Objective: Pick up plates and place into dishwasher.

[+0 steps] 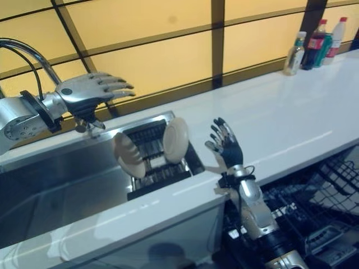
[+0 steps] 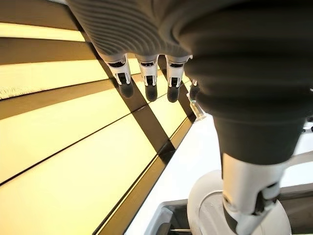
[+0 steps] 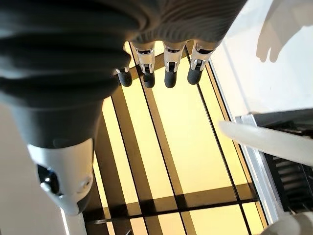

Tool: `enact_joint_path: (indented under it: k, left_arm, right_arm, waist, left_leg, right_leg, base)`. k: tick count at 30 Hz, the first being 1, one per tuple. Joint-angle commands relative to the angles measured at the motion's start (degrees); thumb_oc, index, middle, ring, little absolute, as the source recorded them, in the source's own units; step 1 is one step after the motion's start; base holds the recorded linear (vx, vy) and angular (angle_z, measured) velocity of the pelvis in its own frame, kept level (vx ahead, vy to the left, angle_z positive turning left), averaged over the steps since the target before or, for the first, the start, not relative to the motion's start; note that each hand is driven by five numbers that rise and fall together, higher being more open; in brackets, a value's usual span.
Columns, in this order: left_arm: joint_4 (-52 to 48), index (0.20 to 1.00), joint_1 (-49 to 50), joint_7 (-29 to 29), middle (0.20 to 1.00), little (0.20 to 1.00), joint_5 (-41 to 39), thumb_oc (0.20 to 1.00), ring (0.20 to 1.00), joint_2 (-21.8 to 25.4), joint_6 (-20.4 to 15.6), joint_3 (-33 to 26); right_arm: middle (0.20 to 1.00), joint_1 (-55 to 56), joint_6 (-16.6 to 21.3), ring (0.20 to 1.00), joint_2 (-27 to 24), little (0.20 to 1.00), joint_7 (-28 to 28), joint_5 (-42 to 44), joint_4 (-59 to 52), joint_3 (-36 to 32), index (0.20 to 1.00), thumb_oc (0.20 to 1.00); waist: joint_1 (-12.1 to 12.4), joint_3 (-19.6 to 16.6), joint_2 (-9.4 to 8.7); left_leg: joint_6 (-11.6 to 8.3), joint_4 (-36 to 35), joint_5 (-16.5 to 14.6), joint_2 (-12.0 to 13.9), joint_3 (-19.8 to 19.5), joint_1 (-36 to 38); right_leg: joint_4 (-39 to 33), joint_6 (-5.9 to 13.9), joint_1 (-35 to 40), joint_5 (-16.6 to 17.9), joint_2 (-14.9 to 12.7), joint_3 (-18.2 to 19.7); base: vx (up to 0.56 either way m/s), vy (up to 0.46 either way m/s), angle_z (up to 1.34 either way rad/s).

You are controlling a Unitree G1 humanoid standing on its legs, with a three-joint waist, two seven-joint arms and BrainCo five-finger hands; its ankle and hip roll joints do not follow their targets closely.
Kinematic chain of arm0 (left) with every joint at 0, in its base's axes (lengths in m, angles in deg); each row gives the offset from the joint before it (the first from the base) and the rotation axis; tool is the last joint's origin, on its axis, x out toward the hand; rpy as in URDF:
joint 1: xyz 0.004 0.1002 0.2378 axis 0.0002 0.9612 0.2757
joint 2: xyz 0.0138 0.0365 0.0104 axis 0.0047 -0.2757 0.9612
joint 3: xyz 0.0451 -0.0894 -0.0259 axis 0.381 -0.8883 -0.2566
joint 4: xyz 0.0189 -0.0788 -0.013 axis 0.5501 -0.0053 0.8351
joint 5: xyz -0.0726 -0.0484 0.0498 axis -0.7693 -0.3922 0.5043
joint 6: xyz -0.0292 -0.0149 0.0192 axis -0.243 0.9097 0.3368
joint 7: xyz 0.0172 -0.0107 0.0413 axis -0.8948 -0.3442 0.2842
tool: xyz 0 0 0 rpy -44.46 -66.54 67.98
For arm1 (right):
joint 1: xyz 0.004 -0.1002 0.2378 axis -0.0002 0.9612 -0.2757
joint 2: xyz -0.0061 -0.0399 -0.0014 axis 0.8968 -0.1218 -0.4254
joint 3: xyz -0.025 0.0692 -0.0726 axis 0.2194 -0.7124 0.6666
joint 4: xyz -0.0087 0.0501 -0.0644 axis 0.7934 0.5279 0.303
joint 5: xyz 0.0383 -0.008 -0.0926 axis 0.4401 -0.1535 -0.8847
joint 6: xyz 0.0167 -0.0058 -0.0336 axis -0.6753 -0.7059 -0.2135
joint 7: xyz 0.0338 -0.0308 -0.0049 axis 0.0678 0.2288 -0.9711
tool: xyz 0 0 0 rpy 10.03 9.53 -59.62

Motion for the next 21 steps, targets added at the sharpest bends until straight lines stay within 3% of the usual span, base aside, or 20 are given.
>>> enact_joint_path:
  k: [1,7,13,21]
  left_arm:
    - [5.48,1.0,-0.31,-2.82,1.0,1.0,-1.48,1.0,1.0,0.9,0.79,-2.87]
    - [8.63,1.0,6.45,-3.26,1.0,1.0,1.55,1.0,1.0,0.96,-1.4,-6.1]
    - [9.74,1.0,8.12,-3.26,1.0,1.0,2.87,1.0,1.0,-0.54,-1.43,-5.91]
    - [12.06,1.0,11.33,0.72,1.0,1.0,6.25,1.0,1.0,-2.42,-3.04,-4.93]
  right_arm:
    - [1.0,-0.62,4.01,1.0,-0.92,1.0,-0.28,1.21,-1.67,-1.36,1.0,1.0]
    - [1.0,1.66,3.51,1.0,-1.71,1.0,-2.03,1.51,-2.96,-2.95,1.0,1.0]
    - [1.0,1.38,3.19,1.0,-1.91,1.0,-2.16,1.4,-3.15,-2.68,1.0,1.0]
    - [1.0,1.06,3.33,1.0,-2.18,1.0,-2.17,1.43,-2.99,-2.53,1.0,1.0]
  waist:
    - [0.31,-1.57,-3.1]
    - [-0.4,-1.44,-3.07]
    - [-0.67,-0.94,-3.18]
    - [-0.65,-0.53,-3.41]
  left_leg:
    - [3.0,1.71,-1.26,-2.9,0.43,-4.79]
    - [3.39,1.04,-1.14,-2.98,1.11,-4.65]
    - [3.7,1.35,-1.34,-3.09,1.63,-4.79]
    - [3.95,0.84,-1.19,-3.23,1.2,-4.66]
  right_leg:
    - [6.02,5.63,-3.26,-3.13,-3.11,-0.77]
    - [5.86,5.91,-3.76,-2.62,-2.98,0.23]
    - [6.19,5.89,-4.13,-2.54,-2.99,0.77]
    - [6.26,5.7,-3.96,-2.62,-2.87,0.65]
  base:
    - [0.05,0.019,-0.12]
    - [0.03,0.024,-0.06]
    - [0.01,0.014,-0.02]
    - [0.0,0.0,0.0]
